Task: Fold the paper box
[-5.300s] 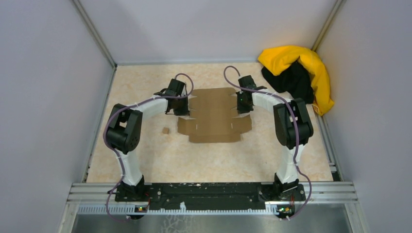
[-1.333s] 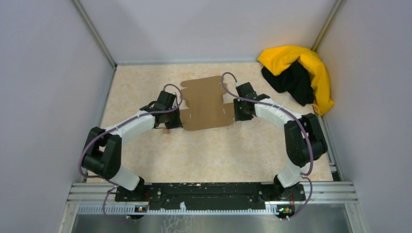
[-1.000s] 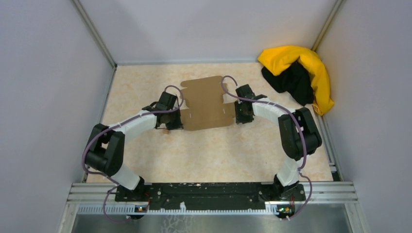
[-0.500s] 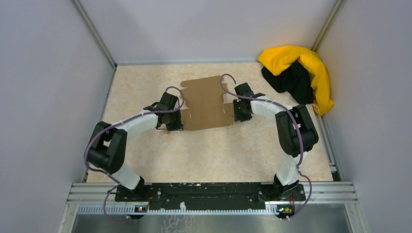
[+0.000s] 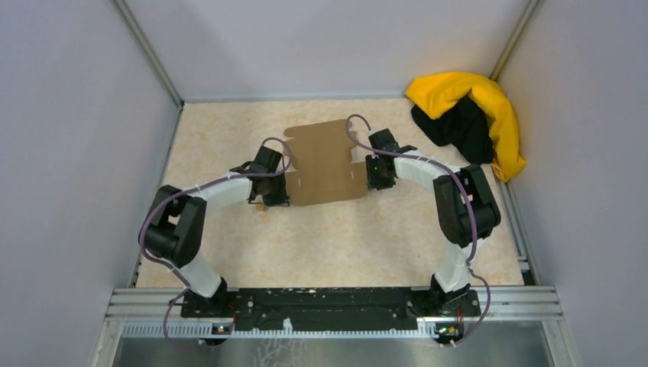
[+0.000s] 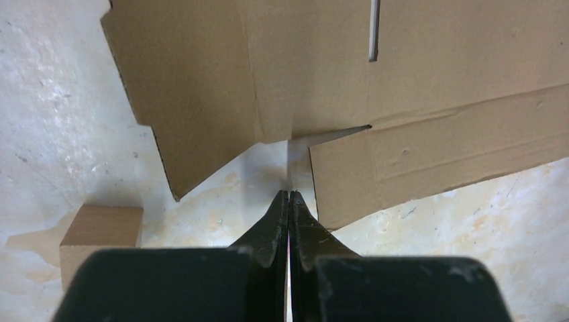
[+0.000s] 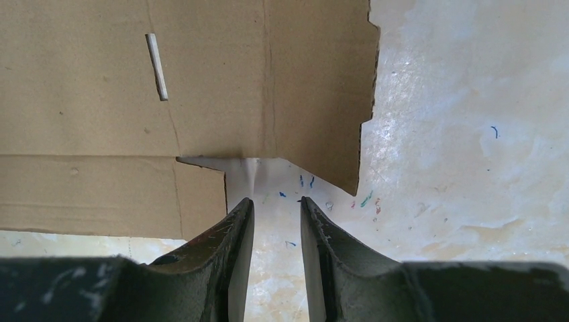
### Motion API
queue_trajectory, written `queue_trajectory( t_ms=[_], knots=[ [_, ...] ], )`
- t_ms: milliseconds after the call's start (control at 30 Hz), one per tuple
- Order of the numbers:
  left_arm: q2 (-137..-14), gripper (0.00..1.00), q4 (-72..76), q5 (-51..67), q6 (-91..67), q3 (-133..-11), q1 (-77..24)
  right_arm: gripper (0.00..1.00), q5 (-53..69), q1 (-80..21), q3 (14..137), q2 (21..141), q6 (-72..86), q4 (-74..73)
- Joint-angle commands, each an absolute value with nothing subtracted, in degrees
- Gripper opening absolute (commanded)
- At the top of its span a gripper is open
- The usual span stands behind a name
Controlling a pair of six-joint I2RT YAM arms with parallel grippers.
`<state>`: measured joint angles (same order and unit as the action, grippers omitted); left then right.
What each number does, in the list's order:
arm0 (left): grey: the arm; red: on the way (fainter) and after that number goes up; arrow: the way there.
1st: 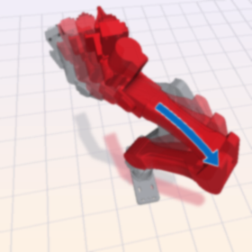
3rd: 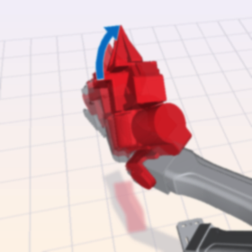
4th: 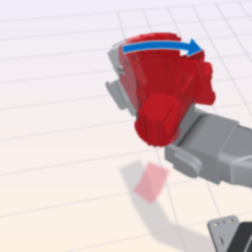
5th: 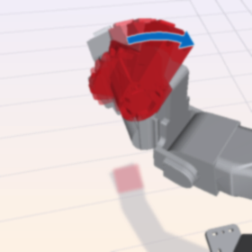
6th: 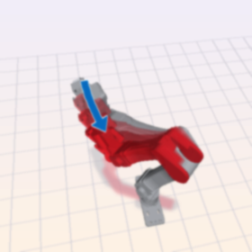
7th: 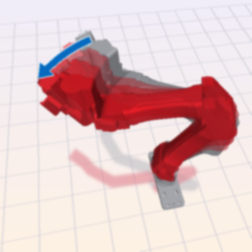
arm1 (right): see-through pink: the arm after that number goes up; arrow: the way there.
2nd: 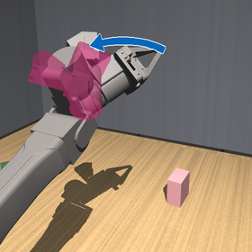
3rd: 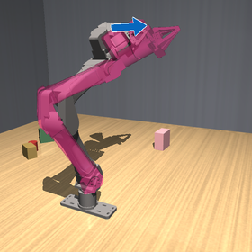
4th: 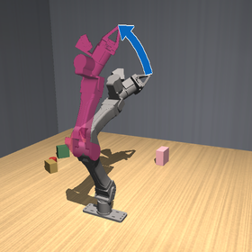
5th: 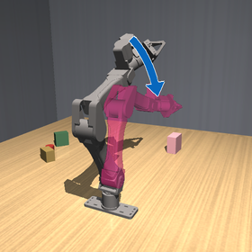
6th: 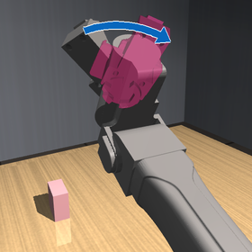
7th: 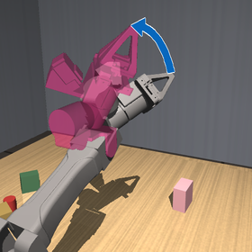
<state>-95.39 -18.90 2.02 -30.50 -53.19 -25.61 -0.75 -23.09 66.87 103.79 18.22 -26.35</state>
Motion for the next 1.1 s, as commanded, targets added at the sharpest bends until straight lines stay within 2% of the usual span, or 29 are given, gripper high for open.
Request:
queue_trajectory(
  t_ms=[0,1067],
  knots=[
    [-96.62,0.01,-17.01,2.18,-31.36,-55.61,-25.68,0.32,0.92,-22.87,70.18,104.32,18.07,-24.99],
    [-97.86,0.0,-18.0,4.91,-32.39,-61.29,-28.75,0.32,2.09,-27.38,72.13,103.15,18.11,-26.41]
  ],
)
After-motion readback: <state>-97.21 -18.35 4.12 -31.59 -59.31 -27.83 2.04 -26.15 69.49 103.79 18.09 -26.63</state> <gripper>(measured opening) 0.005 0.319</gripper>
